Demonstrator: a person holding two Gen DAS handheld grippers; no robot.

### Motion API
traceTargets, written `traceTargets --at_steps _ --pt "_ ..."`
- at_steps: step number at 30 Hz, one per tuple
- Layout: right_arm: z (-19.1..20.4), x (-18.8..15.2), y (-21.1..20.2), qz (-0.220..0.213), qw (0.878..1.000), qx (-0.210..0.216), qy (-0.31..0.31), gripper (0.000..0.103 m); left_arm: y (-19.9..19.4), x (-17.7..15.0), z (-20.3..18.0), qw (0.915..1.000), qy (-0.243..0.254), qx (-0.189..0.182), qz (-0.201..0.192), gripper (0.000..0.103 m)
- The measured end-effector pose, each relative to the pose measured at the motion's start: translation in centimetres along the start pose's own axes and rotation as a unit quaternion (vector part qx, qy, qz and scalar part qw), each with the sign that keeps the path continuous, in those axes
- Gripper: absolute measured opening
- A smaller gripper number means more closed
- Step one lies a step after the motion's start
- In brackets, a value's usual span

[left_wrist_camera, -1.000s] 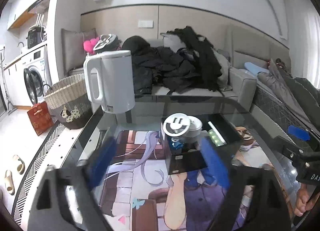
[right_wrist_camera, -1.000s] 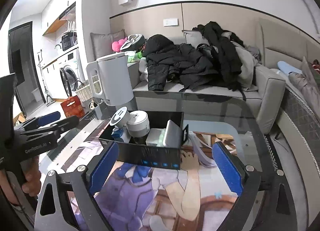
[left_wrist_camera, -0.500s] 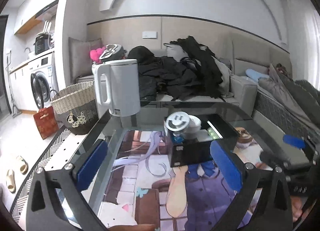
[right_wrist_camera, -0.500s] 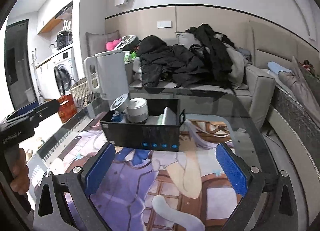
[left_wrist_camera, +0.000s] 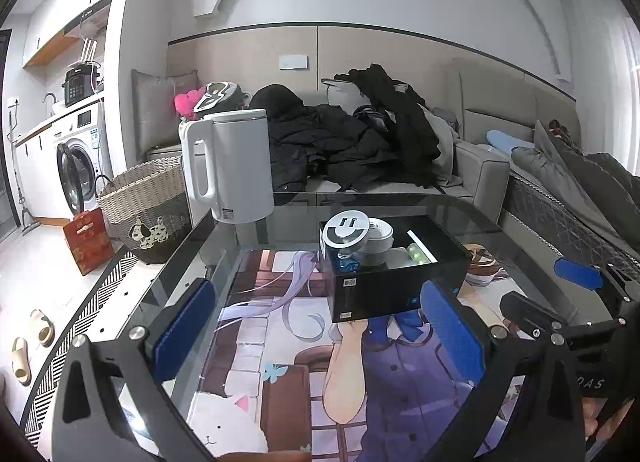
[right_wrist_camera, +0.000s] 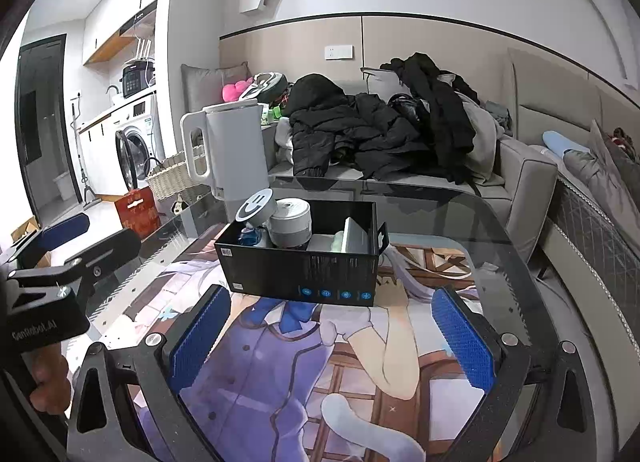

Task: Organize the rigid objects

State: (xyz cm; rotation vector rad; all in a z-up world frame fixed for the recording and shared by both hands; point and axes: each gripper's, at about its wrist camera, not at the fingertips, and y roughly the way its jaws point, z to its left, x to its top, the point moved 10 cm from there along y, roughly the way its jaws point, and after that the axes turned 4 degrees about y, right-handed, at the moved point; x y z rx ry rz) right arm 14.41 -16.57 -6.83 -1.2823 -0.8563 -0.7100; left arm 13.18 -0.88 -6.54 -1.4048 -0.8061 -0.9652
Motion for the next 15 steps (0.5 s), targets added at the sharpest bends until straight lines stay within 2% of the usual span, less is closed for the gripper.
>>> traceTargets --at_steps 15 --pt "-0.24 -0.04 -0.11 -0.001 1.000 -0.003 -0.004 0.102 0.18 -0.09 -0.12 0.9999 0.005 0.008 0.005 0.103"
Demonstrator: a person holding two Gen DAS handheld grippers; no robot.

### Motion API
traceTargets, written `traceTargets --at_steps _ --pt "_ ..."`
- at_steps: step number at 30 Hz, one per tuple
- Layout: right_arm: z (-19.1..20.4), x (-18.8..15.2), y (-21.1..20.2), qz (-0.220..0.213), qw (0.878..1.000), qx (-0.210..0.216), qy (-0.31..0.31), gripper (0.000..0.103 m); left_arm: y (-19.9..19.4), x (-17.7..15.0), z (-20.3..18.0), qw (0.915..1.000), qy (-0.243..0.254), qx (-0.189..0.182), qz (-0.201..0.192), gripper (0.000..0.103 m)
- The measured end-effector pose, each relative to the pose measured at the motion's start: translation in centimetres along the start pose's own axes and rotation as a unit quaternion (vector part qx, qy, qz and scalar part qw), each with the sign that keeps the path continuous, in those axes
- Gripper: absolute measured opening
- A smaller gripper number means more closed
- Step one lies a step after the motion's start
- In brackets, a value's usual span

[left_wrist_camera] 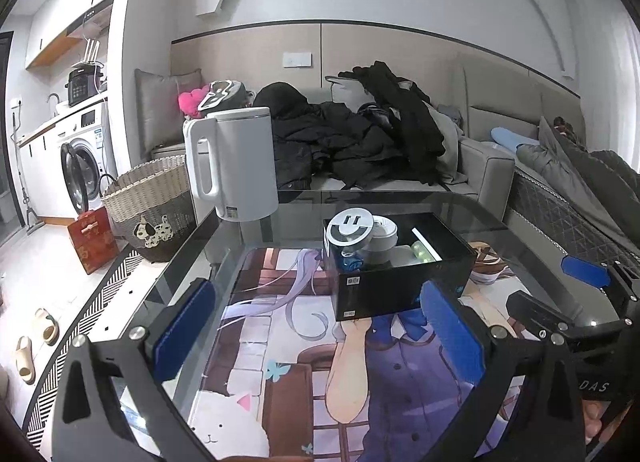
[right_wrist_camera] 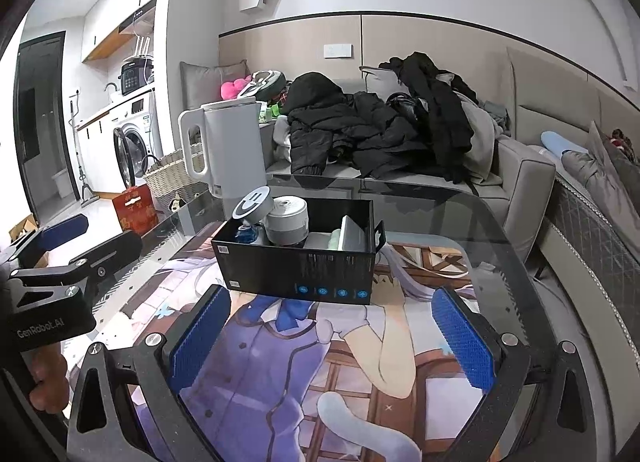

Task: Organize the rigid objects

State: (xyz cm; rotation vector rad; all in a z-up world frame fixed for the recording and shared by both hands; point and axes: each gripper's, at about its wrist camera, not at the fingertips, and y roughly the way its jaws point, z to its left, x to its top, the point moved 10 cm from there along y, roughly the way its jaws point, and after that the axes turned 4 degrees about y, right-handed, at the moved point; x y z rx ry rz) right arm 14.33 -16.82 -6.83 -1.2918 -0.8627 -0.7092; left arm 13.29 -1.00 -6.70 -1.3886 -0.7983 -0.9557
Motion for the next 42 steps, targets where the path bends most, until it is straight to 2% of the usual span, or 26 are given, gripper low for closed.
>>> traceTargets --at_steps 42 --pt "-0.45 0.29 -0.27 0.004 1.000 0.001 -0.013 0.102 0.00 0.18 -0.11 1.0000 0.004 0.001 0.002 0.103"
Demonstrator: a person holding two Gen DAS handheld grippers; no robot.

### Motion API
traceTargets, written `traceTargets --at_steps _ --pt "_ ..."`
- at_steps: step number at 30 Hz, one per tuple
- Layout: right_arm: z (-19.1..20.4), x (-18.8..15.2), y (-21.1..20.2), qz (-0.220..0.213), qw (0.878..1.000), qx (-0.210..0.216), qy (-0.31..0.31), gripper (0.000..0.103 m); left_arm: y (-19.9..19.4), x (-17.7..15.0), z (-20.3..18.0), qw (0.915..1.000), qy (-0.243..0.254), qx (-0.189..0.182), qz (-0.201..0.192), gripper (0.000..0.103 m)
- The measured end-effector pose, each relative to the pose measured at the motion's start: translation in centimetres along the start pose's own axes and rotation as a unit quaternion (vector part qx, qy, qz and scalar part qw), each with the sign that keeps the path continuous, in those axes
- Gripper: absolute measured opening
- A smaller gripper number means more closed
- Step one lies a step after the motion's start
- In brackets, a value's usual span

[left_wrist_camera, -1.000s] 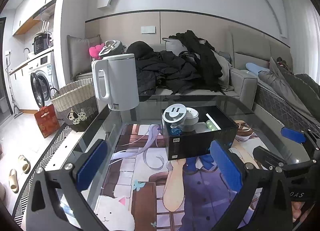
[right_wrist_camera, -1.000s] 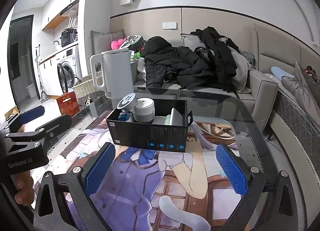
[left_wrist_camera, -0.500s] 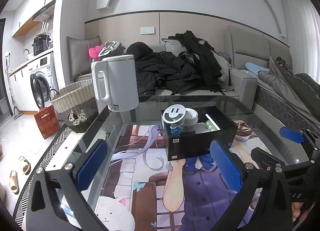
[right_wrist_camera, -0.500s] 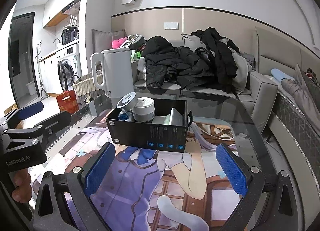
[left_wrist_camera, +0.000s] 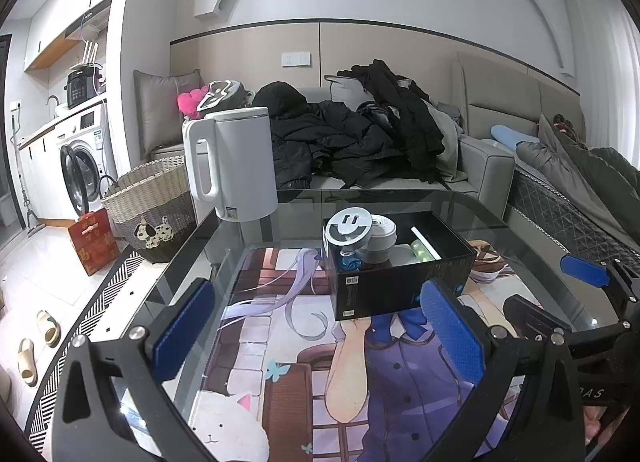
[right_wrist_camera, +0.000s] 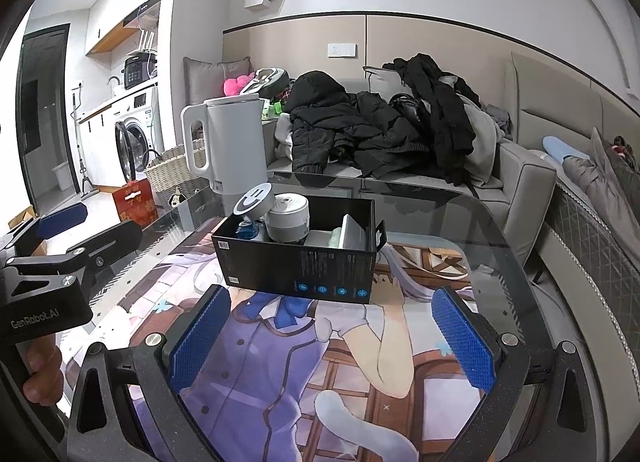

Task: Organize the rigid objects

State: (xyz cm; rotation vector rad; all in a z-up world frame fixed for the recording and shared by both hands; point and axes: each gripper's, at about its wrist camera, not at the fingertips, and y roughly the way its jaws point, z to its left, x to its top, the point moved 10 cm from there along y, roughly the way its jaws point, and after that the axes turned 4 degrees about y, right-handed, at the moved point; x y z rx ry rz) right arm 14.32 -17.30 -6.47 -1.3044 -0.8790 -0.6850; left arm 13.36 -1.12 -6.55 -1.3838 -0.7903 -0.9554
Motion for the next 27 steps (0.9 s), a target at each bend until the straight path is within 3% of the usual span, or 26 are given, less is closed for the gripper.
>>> traceTargets --at_steps 27 --pt "0.07 0.00 0.24 0.001 1.000 0.002 0.000 0.102 0.23 -0.13 -0.29 1.0000 -0.004 -0.002 0.005 0.103"
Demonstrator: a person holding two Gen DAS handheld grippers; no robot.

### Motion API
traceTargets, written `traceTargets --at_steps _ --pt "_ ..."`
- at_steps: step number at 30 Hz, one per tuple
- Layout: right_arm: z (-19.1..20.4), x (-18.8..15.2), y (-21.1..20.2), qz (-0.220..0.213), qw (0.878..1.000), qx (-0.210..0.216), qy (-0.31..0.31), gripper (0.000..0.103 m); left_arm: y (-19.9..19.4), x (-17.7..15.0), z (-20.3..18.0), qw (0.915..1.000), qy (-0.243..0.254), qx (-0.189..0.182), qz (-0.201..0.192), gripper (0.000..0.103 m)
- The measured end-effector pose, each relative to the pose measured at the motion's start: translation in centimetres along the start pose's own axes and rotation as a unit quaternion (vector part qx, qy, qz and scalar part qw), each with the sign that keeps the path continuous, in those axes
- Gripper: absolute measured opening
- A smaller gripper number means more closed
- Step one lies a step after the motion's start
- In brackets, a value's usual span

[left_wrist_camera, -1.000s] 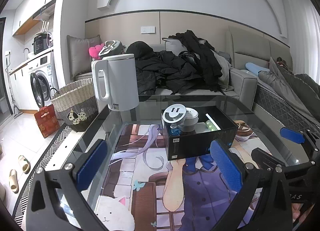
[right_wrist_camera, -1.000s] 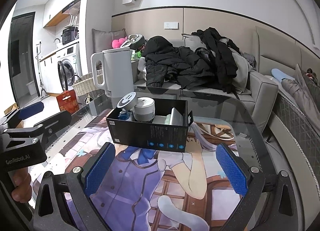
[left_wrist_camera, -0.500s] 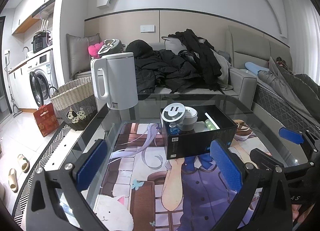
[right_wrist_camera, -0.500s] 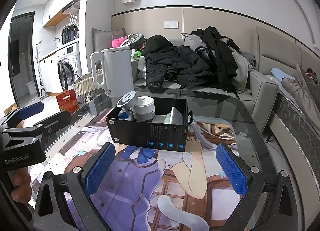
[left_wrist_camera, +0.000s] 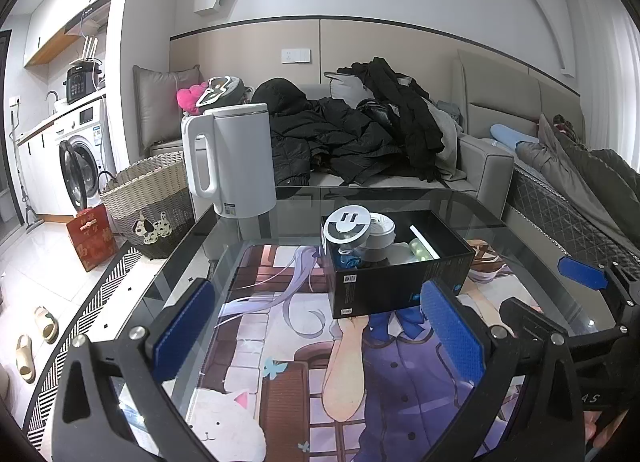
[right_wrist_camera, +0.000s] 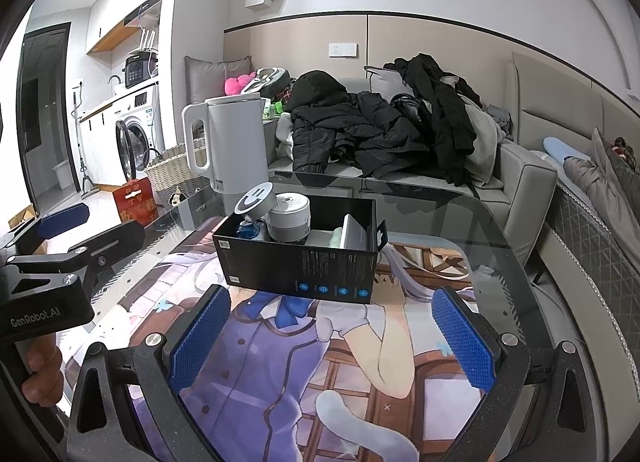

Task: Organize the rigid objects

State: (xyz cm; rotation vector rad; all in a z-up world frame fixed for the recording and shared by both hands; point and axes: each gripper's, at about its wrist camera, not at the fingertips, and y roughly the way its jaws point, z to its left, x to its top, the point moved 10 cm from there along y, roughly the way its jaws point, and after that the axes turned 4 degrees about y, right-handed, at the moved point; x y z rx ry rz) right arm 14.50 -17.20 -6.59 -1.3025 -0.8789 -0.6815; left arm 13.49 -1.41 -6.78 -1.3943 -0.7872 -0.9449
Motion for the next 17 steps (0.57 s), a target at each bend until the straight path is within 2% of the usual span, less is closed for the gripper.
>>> traceTargets --at_steps 17 --pt "0.05 -0.01 0.11 -0.001 1.000 -0.001 -0.006 0.102 0.07 -0.04 -0.17 1.0000 -0.002 0.004 0.002 0.103"
